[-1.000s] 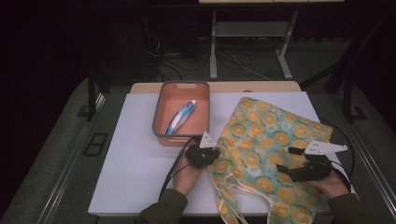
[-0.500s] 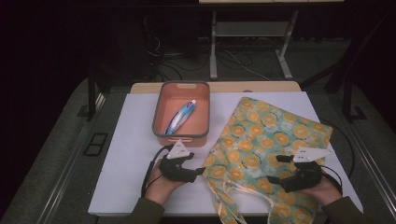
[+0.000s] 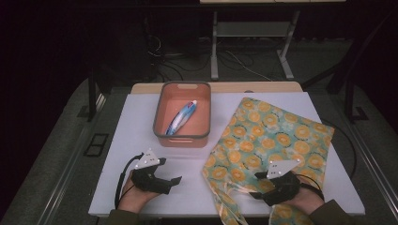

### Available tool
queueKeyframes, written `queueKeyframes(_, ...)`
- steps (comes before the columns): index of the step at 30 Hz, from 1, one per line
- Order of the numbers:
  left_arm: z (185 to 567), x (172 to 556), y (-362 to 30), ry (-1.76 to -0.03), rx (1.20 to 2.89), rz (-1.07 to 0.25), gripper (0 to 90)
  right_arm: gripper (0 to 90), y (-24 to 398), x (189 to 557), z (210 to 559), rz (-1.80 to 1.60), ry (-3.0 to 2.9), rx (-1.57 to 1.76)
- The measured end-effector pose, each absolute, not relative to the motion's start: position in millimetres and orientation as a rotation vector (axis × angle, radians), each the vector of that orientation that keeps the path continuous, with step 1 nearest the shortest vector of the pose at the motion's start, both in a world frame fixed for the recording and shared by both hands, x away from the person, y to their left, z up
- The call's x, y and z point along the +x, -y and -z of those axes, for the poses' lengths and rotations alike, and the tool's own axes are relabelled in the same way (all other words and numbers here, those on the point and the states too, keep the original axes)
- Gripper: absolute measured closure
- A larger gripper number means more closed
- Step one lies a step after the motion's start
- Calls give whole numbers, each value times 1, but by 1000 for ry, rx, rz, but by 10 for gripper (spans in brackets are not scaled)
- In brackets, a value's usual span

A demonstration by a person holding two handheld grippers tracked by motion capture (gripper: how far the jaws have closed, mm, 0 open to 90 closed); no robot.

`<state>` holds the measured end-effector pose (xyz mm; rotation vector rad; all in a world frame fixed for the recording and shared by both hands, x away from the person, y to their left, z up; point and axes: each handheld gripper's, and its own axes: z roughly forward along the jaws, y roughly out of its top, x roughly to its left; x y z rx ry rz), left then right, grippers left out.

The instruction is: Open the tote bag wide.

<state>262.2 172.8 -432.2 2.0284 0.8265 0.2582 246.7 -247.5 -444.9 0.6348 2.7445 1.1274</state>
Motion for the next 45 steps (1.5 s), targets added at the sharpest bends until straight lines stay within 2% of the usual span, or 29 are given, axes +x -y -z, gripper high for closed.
queueKeyframes(2, 433, 263, -171, -814, 2033, -273, 19, 414, 246, 246, 446, -1100, -2749, 607)
queueKeyframes(4, 434, 264, -170, -814, 2040, -272, 18, 442, 246, 246, 447, -1096, -2756, 596)
queueKeyframes(6, 435, 265, -169, -811, 2044, -271, 18, 530, 244, 245, 448, -1072, -2762, 565)
queueKeyframes(7, 435, 265, -169, -810, 2046, -273, 18, 666, 243, 246, 448, -1073, -2764, 557)
queueKeyframes(8, 435, 265, -169, -809, 2046, -276, 18, 666, 243, 246, 448, -1073, -2764, 557)
queueKeyframes(9, 434, 265, -169, -811, 2045, -279, 18, 801, 242, 247, 447, -1067, -2764, 558)
queueKeyframes(11, 434, 265, -169, -810, 2043, -282, 20, 872, 240, 249, 447, -1064, -2758, 563)
queueKeyframes(13, 434, 265, -169, -805, 2044, -285, 22, 883, 239, 251, 447, -1061, -2757, 585)
queueKeyframes(20, 434, 265, -167, -797, 2054, -285, 22, 888, 236, 270, 442, -1050, -2655, 705)
queueKeyframes(31, 434, 265, -167, -794, 2061, -289, 23, 888, 240, 326, 440, -1004, -2470, 965)
queueKeyframes(36, 434, 266, -166, -790, 2061, -282, 23, 864, 238, 330, 442, -1036, -2486, 975)
queueKeyframes(37, 434, 266, -166, -787, 2063, -282, 23, 712, 239, 329, 440, -1060, -2485, 969)
queueKeyframes(38, 434, 266, -166, -785, 2063, -280, 23, 712, 239, 329, 440, -1060, -2485, 969)
queueKeyframes(39, 433, 265, -166, -783, 2064, -278, 23, 597, 241, 325, 433, -1120, -2494, 962)
queueKeyframes(41, 433, 265, -165, -778, 2063, -277, 23, 494, 241, 319, 426, -1143, -2502, 931)
queueKeyframes(45, 433, 265, -164, -774, 2064, -273, 23, 428, 239, 297, 414, -1191, -2551, 857)
